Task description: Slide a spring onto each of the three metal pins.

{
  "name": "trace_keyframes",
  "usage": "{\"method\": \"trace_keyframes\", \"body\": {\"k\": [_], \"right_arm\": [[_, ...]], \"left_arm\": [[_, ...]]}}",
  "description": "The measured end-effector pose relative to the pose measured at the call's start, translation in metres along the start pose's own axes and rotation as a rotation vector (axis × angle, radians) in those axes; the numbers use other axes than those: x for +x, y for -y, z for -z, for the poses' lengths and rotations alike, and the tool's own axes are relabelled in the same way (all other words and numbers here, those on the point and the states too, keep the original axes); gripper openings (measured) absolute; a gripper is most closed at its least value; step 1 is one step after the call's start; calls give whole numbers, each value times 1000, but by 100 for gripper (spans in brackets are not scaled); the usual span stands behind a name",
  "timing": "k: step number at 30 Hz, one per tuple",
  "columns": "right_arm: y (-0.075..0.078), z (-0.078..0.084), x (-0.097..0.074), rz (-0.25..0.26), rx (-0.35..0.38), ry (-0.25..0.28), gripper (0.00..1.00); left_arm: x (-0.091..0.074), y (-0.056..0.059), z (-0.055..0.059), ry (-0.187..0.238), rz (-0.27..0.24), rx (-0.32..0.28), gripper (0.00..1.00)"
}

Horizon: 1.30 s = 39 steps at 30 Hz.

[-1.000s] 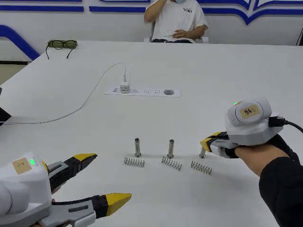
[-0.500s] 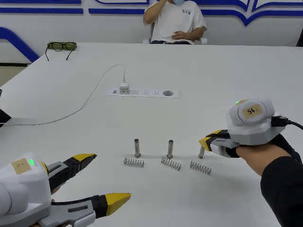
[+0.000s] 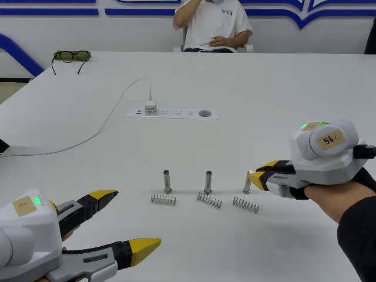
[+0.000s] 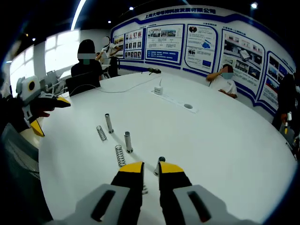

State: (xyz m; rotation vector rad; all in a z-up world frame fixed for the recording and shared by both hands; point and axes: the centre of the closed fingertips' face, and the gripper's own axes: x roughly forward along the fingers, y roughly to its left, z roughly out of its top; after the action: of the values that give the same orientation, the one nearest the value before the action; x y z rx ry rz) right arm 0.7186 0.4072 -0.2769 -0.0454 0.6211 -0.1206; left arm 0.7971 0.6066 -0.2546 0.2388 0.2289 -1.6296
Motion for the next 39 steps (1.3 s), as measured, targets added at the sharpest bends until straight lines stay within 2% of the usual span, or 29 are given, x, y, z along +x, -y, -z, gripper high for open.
{"method": "trace_keyframes", "body": {"k": [7, 17, 33, 39], "right_arm": [[-11, 14, 9, -37, -10, -39, 13], [-25, 20, 24, -125, -72, -98, 13], [-32, 34, 44, -207, -180, -219, 13], [-32, 38, 50, -222, -207, -254, 13]], "left_arm": [[-1, 0, 0, -1, -1, -1, 74], [0, 1, 3, -8, 0, -5, 74], [-1, -1, 7, -21, -2, -8, 74], [-1, -1, 8, -22, -3, -10, 74]]}}
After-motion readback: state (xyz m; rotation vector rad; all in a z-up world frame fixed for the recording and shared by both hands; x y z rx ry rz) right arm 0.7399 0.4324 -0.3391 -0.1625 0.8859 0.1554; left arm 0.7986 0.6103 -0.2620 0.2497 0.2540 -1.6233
